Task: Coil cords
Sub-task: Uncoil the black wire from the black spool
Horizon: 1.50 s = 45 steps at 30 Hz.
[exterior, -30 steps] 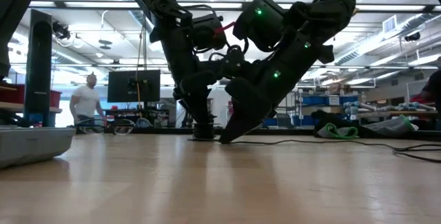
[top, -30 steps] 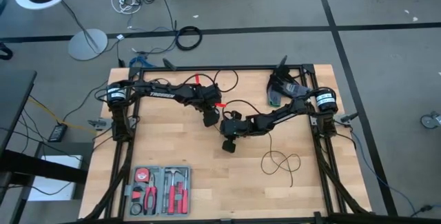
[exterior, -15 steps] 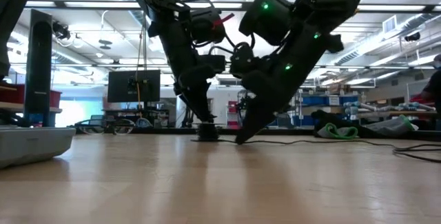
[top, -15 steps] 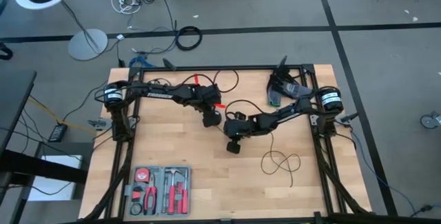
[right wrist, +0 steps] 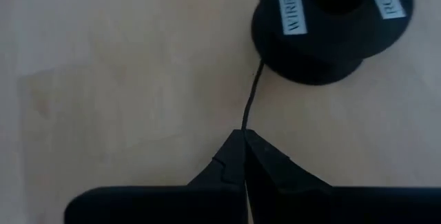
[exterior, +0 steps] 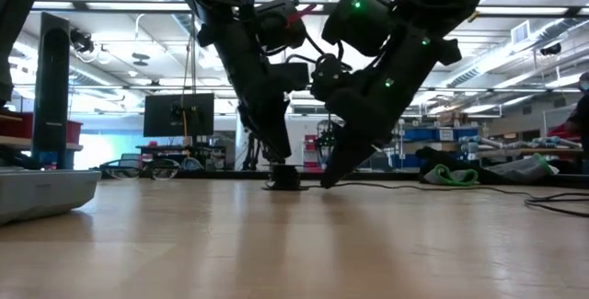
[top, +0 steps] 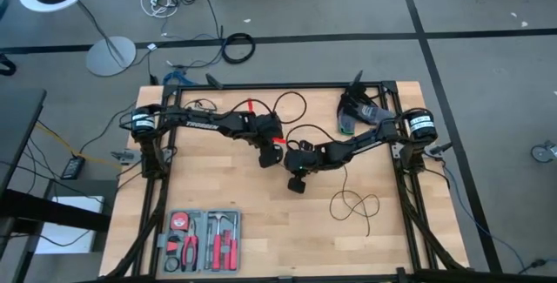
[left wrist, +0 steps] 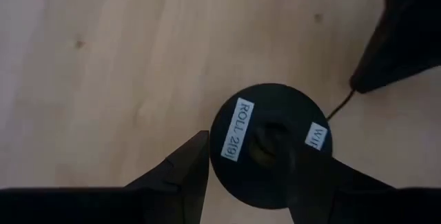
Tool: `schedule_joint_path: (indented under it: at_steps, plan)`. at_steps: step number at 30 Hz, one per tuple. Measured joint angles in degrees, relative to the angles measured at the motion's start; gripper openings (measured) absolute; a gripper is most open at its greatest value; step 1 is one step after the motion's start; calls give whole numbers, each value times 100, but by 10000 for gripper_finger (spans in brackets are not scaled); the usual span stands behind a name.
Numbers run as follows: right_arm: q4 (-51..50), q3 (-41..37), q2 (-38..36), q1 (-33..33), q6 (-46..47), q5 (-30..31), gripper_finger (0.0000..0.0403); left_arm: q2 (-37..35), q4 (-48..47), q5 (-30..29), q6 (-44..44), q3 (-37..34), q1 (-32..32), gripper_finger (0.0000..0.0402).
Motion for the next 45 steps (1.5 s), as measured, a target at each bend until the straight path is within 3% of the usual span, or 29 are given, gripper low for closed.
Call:
schedule_joint_path:
  at_steps: [6, 27, 32, 45]
  plan:
    - [254, 9, 0, -78, -129, -43, 0, 46, -33, -577, -4, 0, -76, 165]
    - [125, 15, -34, 10, -156, -143, 0, 205, -73, -661, -27, 2, -76, 165]
    - [-726, 17, -400, 250, 203, -139, 0, 205, -229, -833, -31, 2, -72, 165]
    - [-3257, 18, -1633, 1506, 2132, 678, 0, 199, -338, -865, -64, 4, -64, 165]
